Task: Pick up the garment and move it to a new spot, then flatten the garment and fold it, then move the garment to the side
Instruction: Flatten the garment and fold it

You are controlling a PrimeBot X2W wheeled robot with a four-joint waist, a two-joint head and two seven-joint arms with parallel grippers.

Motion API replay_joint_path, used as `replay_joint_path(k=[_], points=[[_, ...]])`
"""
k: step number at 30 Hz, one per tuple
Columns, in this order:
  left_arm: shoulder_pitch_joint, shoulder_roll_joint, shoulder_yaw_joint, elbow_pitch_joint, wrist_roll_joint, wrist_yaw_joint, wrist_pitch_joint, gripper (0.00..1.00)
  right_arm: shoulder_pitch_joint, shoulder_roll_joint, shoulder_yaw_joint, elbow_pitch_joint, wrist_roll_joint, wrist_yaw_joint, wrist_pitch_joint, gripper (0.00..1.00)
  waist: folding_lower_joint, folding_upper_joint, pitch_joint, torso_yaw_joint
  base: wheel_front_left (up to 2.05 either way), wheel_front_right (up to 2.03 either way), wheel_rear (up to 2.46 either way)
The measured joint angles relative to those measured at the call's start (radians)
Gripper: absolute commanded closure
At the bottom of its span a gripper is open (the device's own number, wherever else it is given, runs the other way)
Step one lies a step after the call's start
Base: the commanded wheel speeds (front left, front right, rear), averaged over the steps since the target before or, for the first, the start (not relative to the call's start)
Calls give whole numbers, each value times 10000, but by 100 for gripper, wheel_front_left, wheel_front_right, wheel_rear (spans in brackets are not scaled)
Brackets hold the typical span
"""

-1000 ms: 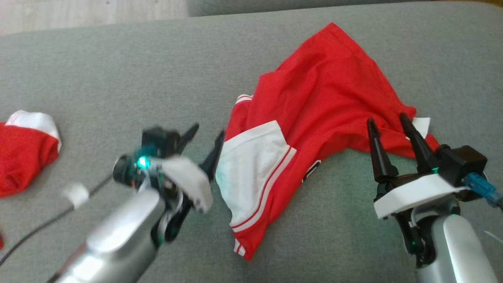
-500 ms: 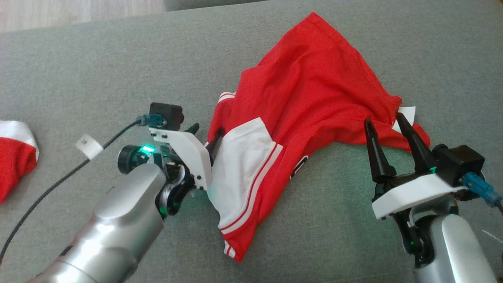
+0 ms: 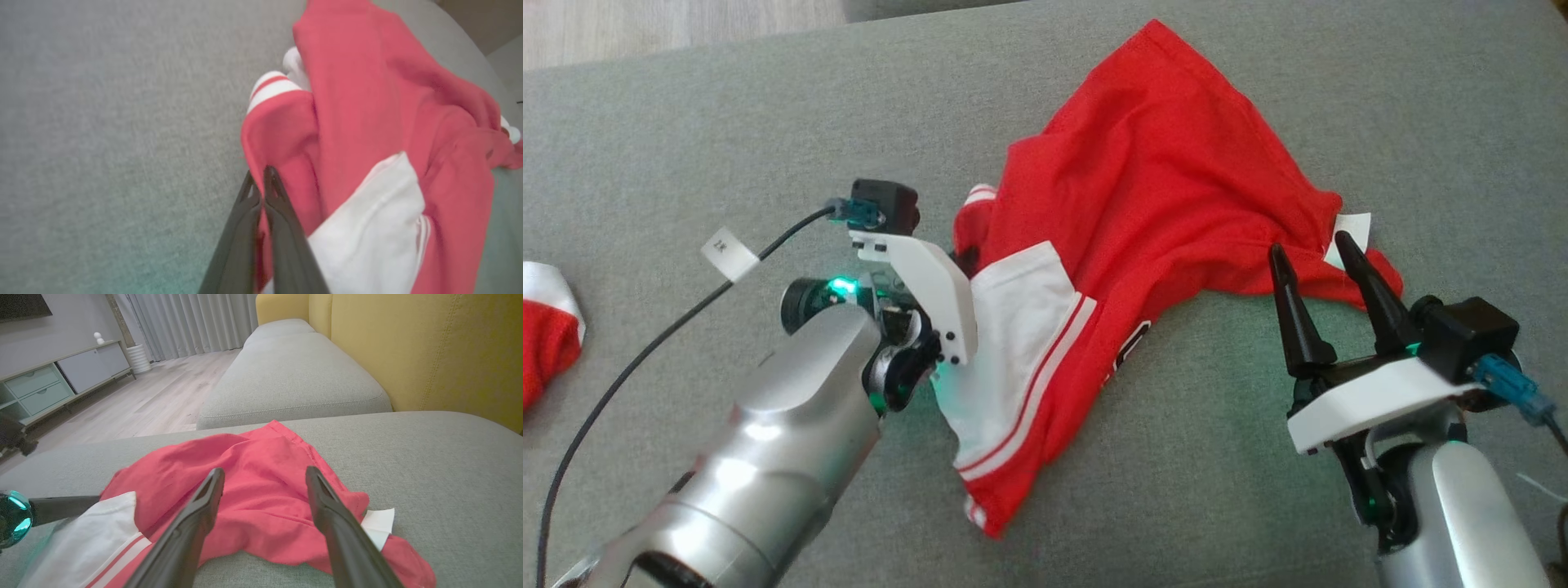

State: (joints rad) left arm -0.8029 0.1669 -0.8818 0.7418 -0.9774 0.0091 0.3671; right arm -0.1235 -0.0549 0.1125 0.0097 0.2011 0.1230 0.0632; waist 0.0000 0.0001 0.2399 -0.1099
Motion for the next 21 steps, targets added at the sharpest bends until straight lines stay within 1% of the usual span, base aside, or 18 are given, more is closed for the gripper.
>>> replay_joint_path(k=[2,5,7,10,12,14,18,21], points=[[-103,-50,21,15,209,65,-564,100,-16,0,-6,27,0,0,0,0,0,0,-7,13,0,0,0],[-411,-111,130,-10,690,393,-1925,100,-44,0,-94,35,0,0,-2,0,0,0,-46,84,0,0,0],[-679,-140,169,-67,968,529,-2631,100,-72,0,-159,42,0,0,-2,0,0,0,-106,147,0,0,0],[-979,-150,253,-410,1287,704,-3350,100,-71,2,-194,69,0,0,-2,0,0,0,-241,246,0,0,0],[-1042,-174,240,-779,1406,759,-3538,100,-69,2,-224,88,2,0,-2,0,0,0,-344,319,0,0,0],[-1041,-178,203,-1252,1565,905,-3731,100,-61,2,-257,88,0,0,-2,0,-1,0,-446,401,0,0,0],[-1039,-119,8,-2543,1921,1273,-3802,100,-3,2,-368,71,0,0,2,0,-1,0,-631,580,0,0,0],[-1028,46,-224,-3622,2171,1615,-3668,100,155,4,-428,35,0,0,54,0,-1,0,-760,695,0,0,0]])
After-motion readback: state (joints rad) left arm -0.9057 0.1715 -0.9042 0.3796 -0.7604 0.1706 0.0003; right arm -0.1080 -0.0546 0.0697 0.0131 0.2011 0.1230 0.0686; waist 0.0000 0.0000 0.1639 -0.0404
